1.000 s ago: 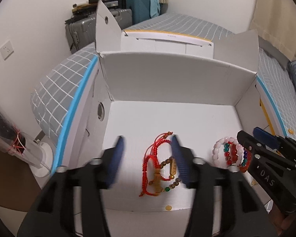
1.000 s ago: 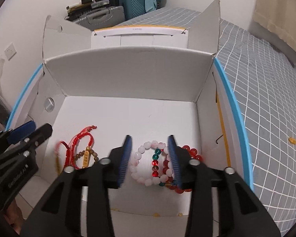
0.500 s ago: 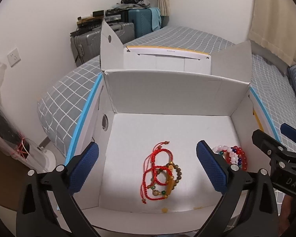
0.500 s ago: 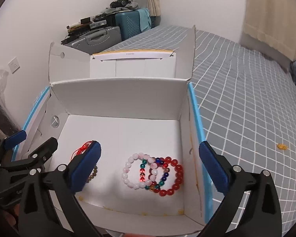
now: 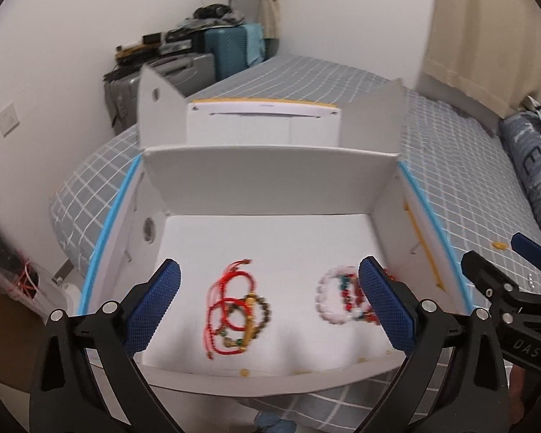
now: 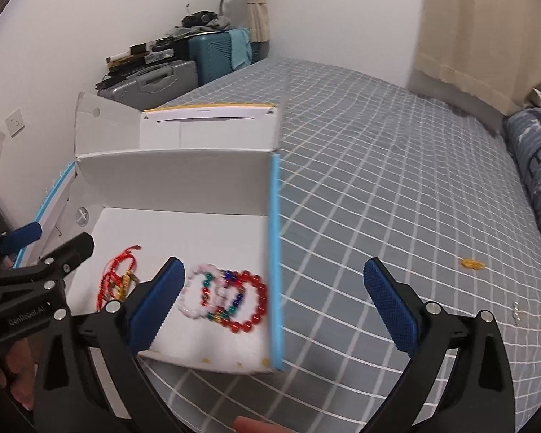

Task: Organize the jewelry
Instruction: 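Move both tools back over the amber beads and pearls on the bed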

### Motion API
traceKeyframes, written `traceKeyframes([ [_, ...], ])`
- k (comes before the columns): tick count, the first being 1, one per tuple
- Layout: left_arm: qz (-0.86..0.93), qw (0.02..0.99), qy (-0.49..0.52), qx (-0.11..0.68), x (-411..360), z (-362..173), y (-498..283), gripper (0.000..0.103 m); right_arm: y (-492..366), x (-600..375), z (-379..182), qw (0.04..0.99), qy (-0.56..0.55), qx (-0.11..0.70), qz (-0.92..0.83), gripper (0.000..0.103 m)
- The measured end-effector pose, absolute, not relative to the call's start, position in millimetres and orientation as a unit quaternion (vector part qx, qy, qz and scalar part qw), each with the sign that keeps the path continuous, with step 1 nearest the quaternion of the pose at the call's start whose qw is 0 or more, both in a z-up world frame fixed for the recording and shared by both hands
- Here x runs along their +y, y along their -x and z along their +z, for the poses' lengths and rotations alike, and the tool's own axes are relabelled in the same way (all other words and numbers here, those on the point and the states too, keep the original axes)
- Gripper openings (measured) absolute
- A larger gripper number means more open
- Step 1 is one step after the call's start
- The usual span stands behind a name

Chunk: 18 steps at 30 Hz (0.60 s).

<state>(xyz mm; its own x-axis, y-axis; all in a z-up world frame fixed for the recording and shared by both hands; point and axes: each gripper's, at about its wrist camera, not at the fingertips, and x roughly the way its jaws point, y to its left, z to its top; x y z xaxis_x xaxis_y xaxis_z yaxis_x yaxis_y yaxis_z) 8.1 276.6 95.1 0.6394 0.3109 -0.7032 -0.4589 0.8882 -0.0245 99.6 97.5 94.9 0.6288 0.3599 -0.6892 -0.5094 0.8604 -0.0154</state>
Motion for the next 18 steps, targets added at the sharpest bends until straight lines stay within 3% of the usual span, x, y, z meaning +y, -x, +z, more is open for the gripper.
traceKeyframes([
  [18,0.108,0.924,0.037,0.365,140.0,126.8,-67.8,0.097,-113.4,-66.7,112.4,0.923,0.087,0.359,0.108,0.095],
])
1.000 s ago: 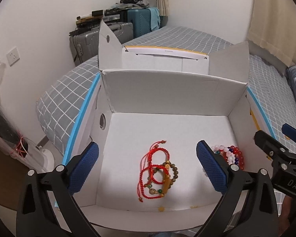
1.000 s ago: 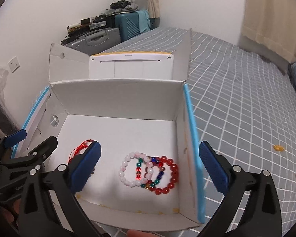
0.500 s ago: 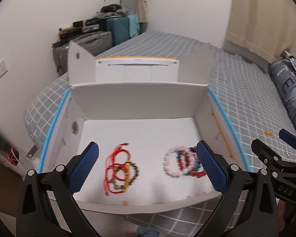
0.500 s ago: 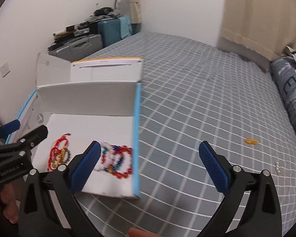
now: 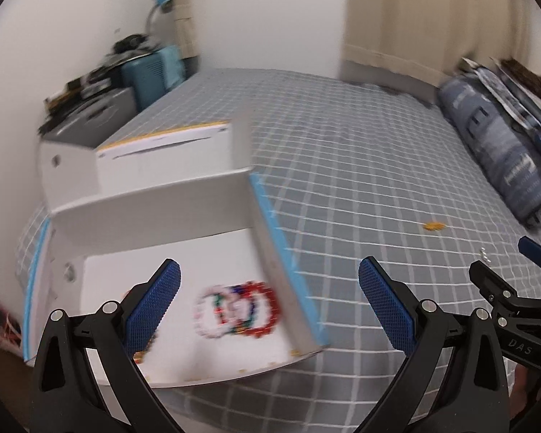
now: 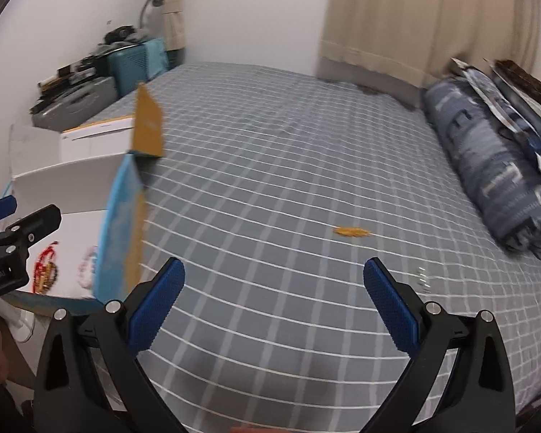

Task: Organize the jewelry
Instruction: 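Move both tools back over the amber beads and pearls on the bed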

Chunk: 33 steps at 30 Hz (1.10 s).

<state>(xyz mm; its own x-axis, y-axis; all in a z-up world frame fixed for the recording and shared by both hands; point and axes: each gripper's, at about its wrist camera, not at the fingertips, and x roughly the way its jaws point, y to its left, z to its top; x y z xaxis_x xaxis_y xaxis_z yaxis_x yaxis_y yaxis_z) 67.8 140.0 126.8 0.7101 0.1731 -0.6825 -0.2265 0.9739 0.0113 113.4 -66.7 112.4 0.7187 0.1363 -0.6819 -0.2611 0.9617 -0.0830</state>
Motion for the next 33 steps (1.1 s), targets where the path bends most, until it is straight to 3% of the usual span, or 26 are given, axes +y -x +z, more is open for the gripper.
traceKeyframes([
  [22,0.013,0.908,0.012,0.418,-10.4,101.0,-181.5,0.097,-185.5,-206.3,77.9,0.909,0.068,0.408,0.04,0.095],
  [33,-0.013,0.892,-0.002,0.451,-74.9,49.4,-263.0,0.097,-231.2,-253.7,43.1,0.906,0.056,0.418,0.032,0.095],
])
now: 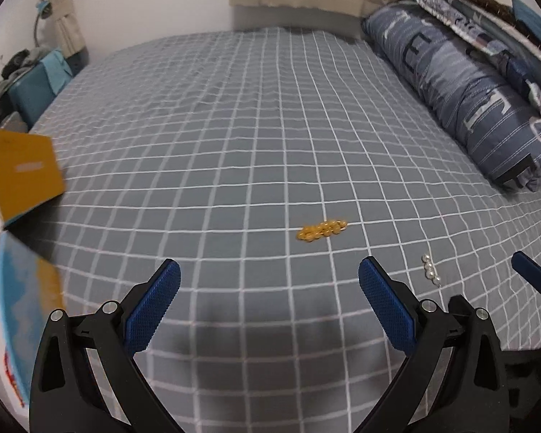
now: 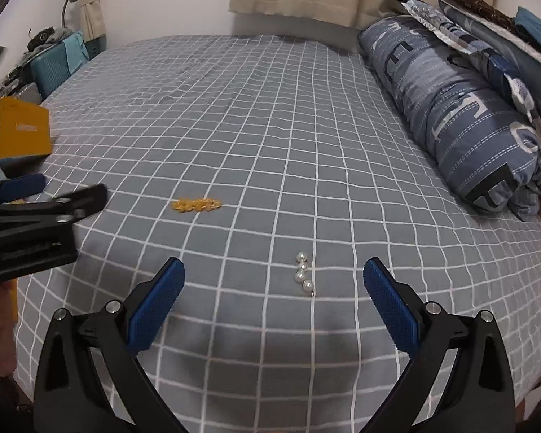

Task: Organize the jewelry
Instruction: 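Move both tools back over the amber beads and pearls on the bed, then grasp the amber bead cluster with the left tool while the right tool grasps the pearl strand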

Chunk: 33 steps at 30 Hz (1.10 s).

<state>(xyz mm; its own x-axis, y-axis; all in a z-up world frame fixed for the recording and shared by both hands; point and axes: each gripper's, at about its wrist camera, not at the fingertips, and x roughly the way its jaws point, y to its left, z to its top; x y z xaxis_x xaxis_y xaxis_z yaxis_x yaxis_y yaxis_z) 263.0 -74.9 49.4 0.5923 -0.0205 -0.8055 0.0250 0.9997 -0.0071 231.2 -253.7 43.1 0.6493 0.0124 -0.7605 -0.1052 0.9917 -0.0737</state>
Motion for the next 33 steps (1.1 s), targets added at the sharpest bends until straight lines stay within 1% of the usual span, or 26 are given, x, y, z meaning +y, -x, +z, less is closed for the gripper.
traceKeyframes([
  [2,-0.015,0.89,-0.003,0.455,-82.7,36.8,-278.4,0.097,-243.0,-261.6,31.2,0.903,0.052,0.425,0.028,0.095],
  [5,-0.013,0.883,-0.01,0.468,-94.1,12.7,-301.0,0.097,-257.4,-273.2,15.7,0.899,0.061,0.433,0.003,0.091],
  [7,-0.019,0.879,-0.006,0.476,-98.2,-1.0,-313.1,0.097,-263.6,-285.6,8.0,0.9,0.038,0.434,0.001,0.09],
  [9,-0.016,0.877,-0.006,0.48,-104.4,-13.8,-325.7,0.097,-270.9,-296.8,-0.8,0.899,0.023,0.437,-0.001,0.087],
  [13,-0.02,0.875,-0.015,0.483,-116.4,-31.1,-341.4,0.097,-282.4,-309.8,-16.6,0.895,0.022,0.445,0.0,0.083],
  [17,-0.015,0.872,-0.018,0.488,-121.0,-49.8,-358.3,0.097,-290.1,-318.7,-30.7,0.892,0.015,0.452,-0.007,0.068],
  [19,-0.016,0.871,-0.02,0.491,-122.7,-58.8,-365.1,0.097,-291.8,-322.5,-34.6,0.891,0.004,0.453,-0.009,0.065],
  [21,-0.016,0.87,-0.017,0.492,-122.2,-63.8,-368.3,0.097,-292.2,-321.6,-39.1,0.888,0.004,0.459,-0.003,0.059],
  [24,-0.015,0.872,-0.021,0.489,-122.8,-66.5,-371.2,0.095,-296.4,-319.3,-47.8,0.883,-0.003,0.47,0.011,0.056],
  [25,-0.019,0.872,-0.018,0.489,-122.9,-66.1,-370.8,0.093,-297.2,-316.3,-50.5,0.881,0.0,0.473,0.014,0.056],
  [28,-0.028,0.87,-0.014,0.492,-122.7,-64.4,-366.9,0.077,-298.6,-308.8,-55.4,0.877,0.01,0.479,0.018,0.055],
  [30,-0.032,0.868,-0.018,0.495,-125.7,-62.6,-364.8,0.059,-299.4,-305.6,-56.7,0.877,0.018,0.481,0.016,0.047],
  [31,-0.036,0.867,-0.019,0.496,-127.4,-62.0,-362.1,0.053,-300.0,-305.3,-57.0,0.876,0.019,0.481,0.013,0.044],
  [33,-0.043,0.866,-0.025,0.497,-131.0,-60.2,-358.7,0.028,-300.3,-304.9,-58.4,0.875,0.024,0.483,0.01,0.028],
])
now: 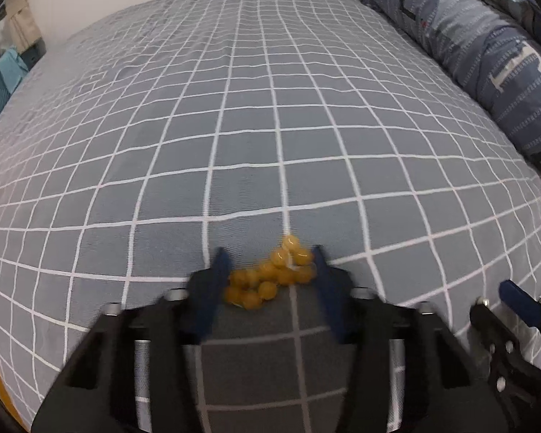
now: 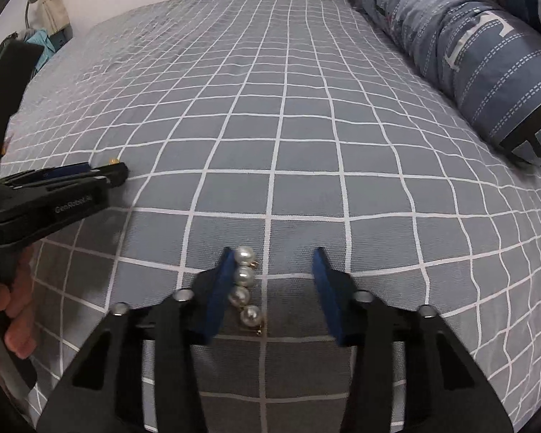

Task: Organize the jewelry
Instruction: 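Grasp the amber bead cluster with the left tool while the right tool grasps the pearl strand, then carry the amber beads and pearls over the white box with both tools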

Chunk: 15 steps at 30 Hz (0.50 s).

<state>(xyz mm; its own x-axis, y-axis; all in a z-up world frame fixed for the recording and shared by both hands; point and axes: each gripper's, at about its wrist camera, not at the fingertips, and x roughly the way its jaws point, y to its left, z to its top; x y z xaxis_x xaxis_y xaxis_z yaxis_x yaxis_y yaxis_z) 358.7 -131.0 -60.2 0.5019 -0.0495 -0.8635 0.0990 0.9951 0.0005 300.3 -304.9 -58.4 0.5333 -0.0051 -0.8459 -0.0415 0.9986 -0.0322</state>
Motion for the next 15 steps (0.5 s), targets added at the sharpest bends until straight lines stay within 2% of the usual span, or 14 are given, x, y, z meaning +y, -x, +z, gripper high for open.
traceKeyframes([
  [1,-0.046,0.865,-0.025,0.499,-131.8,-59.6,-357.7,0.021,-300.3,-305.0,-58.8,0.875,0.026,0.484,0.009,0.024],
  [2,-0.049,0.864,-0.024,0.5,-131.8,-58.6,-357.7,0.017,-300.6,-305.7,-59.3,0.874,0.026,0.485,0.007,0.014],
  [3,-0.052,0.865,-0.017,0.499,-130.1,-57.3,-357.3,0.017,-300.0,-305.4,-59.8,0.874,0.026,0.486,0.002,0.011],
  [15,-0.068,0.87,-0.004,0.487,-128.2,-41.2,-358.5,0.017,-293.1,-314.4,-41.2,0.885,-0.009,0.465,-0.004,0.01],
])
